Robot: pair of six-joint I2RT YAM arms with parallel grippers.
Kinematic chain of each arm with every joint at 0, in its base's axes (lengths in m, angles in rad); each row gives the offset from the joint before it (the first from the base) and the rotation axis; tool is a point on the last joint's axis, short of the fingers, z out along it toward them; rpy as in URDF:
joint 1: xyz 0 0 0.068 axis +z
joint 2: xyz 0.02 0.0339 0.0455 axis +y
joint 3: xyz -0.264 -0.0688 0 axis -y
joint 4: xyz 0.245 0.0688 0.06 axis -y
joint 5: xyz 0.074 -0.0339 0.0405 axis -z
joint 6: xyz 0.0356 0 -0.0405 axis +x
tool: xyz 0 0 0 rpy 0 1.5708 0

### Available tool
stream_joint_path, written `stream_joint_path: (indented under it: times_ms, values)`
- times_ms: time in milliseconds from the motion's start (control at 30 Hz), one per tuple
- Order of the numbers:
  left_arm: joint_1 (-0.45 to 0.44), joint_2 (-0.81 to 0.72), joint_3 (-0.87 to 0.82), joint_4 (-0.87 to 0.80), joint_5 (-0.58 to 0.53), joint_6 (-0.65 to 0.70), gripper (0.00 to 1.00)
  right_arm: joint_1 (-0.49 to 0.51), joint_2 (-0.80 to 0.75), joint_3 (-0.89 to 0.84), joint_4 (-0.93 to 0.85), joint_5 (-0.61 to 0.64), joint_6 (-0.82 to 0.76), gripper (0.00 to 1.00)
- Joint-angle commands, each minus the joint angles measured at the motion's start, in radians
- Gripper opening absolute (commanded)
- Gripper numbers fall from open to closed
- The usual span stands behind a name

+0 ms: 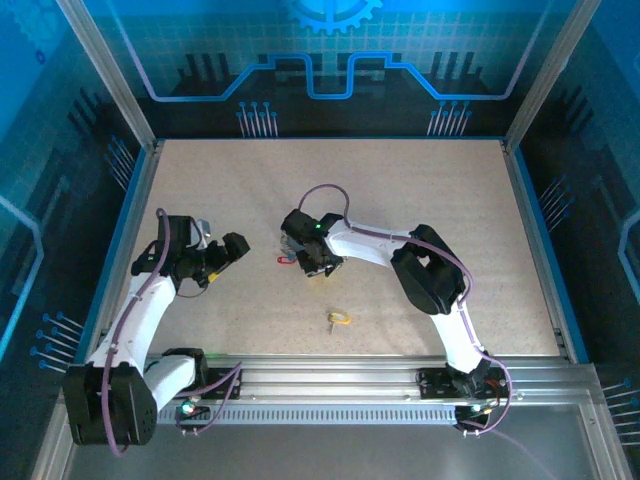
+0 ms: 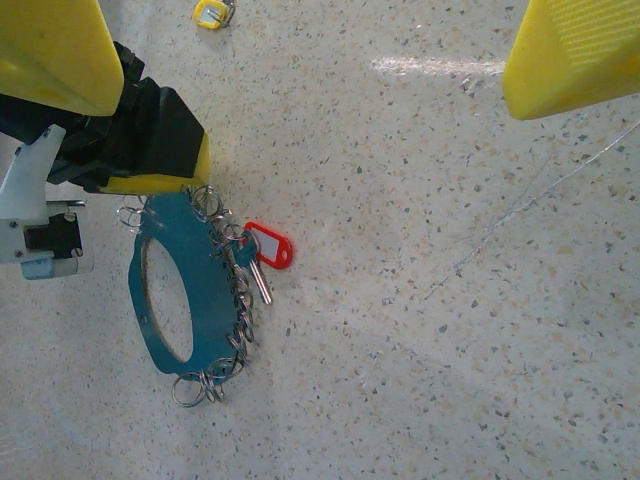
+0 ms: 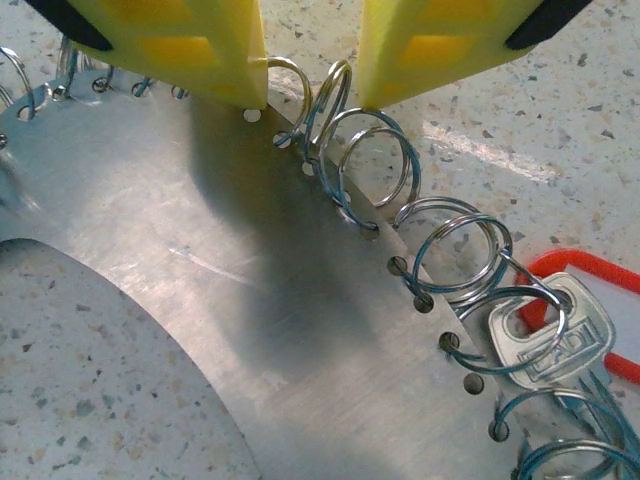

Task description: Put the keys on the keyring

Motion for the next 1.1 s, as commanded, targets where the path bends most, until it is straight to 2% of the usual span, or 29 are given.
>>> stream_joint_path:
  times_ms: [0, 367, 567, 900, 1067]
  values:
    - [-0.004, -0.010, -0.002, -0.012, 0.016, 0.016, 0.99, -0.017, -0.034, 0.028, -0.029, 0.001, 0.024, 0.29]
    - [-0.004, -0.013, -0.006, -0.021, 0.004, 0.017, 0.99, -0.024, -0.024, 0.053, -0.041, -0.010, 0.033, 0.34]
    - [-0.004, -0.010, 0.001, -0.028, -0.002, 0.023, 0.99, -0.027, -0.010, 0.052, -0.038, -0.020, 0.038, 0.28]
    - [-0.005, -0.007, -0.005, -0.015, 0.008, 0.016, 0.99, -0.028, -0.010, 0.064, -0.040, -0.013, 0.025, 0.23]
    - [-0.004, -0.006, 0.000, -0.024, -0.004, 0.022, 0.99, -0.029, 0.000, 0.070, -0.040, -0.027, 0.032, 0.14]
